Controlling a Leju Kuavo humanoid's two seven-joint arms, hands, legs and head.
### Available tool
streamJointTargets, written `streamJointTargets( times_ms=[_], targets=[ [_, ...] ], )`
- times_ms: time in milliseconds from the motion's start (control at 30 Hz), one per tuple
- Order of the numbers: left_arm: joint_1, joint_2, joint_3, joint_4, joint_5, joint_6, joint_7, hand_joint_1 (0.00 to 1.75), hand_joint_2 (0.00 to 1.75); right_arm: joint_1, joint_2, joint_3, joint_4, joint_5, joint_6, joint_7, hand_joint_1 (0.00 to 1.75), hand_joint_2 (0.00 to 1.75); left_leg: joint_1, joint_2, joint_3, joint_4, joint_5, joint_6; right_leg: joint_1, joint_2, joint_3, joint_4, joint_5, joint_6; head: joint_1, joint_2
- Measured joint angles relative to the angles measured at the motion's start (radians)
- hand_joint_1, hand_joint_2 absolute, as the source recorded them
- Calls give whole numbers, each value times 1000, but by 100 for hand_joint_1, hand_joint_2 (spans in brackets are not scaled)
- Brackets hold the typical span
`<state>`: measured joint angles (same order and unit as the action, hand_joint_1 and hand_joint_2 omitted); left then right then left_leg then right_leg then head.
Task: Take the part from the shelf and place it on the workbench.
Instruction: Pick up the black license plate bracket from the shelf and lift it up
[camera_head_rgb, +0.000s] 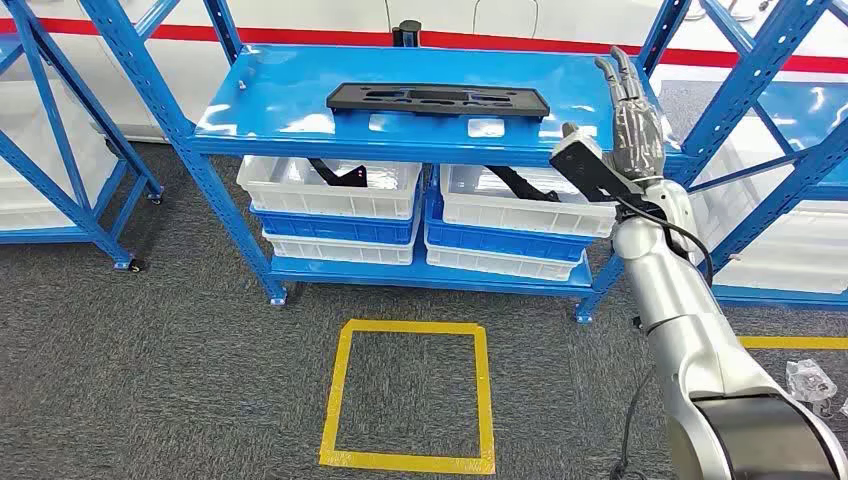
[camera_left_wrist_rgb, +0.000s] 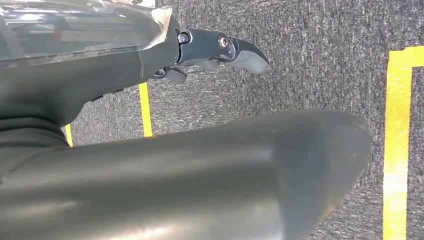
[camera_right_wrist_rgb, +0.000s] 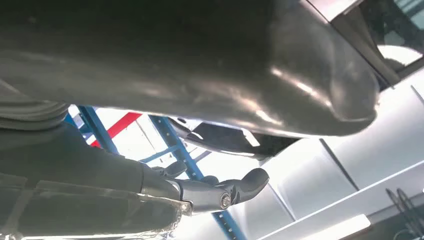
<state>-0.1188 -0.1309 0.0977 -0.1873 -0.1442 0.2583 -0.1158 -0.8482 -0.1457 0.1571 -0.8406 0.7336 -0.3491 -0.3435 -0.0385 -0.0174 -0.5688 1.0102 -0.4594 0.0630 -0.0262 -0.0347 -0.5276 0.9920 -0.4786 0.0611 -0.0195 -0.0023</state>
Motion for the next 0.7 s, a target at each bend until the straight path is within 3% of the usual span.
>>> streamJointTargets(
  times_ms=[133,233,267,333,400,433,467,533,567,633,700],
  targets=[
    [0,3,0,0,0,0,2,0,0,20,-5,-14,-35,-4,-1,-1,0,0,-3,0,-2,-1,0,6,-3,0,-1,1,5,6,0,0],
    [0,4,1,0,0,2,3,0,0,32,-9,-21,-61,-6,-1,-2,0,0,3,-5,6,-14,-5,24,-5,5,-17,33,8,16,1,0],
    [-1,4,1,0,-1,2,4,0,0,34,-10,-22,-69,-7,-2,-3,0,0,6,-7,12,-17,-9,31,-5,11,-37,64,-3,14,3,0],
    [-2,4,1,0,-2,3,7,0,0,37,-13,-26,-82,-8,-3,-5,0,0,9,-9,23,-20,-15,39,-3,24,-111,182,-39,6,7,0],
    [1,3,2,0,-1,4,8,0,0,48,-14,-29,-89,-8,-4,-6,0,0,9,-12,31,-19,-22,37,0,31,-193,293,-60,6,8,0],
    [3,2,2,0,-1,4,8,0,0,54,-14,-29,-93,-8,-4,-6,0,0,9,-14,38,-19,-27,34,0,32,-215,308,-51,11,8,0],
    [5,2,3,0,-1,4,8,0,0,60,-13,-29,-97,-8,-4,-6,0,0,10,-15,47,-19,-33,30,-1,32,-217,280,-26,19,8,0],
    [8,2,4,0,0,5,8,0,0,65,-11,-29,-103,-8,-3,-6,0,0,11,-18,67,-18,-53,22,-4,32,-181,143,53,36,9,0],
    [9,1,5,0,1,5,8,0,0,67,-11,-29,-106,-8,-2,-6,0,0,11,-19,77,-18,-64,16,-3,32,-160,78,78,36,8,0],
    [11,2,7,0,5,9,8,0,0,70,-8,-29,-110,-6,1,-5,0,0,12,-19,90,-19,-84,4,5,33,-133,17,89,11,5,0],
    [12,2,12,0,9,13,8,0,0,65,-2,-28,-116,-2,3,-4,0,0,14,-16,98,-9,-90,-6,9,36,-113,16,67,-23,3,0]
  ],
)
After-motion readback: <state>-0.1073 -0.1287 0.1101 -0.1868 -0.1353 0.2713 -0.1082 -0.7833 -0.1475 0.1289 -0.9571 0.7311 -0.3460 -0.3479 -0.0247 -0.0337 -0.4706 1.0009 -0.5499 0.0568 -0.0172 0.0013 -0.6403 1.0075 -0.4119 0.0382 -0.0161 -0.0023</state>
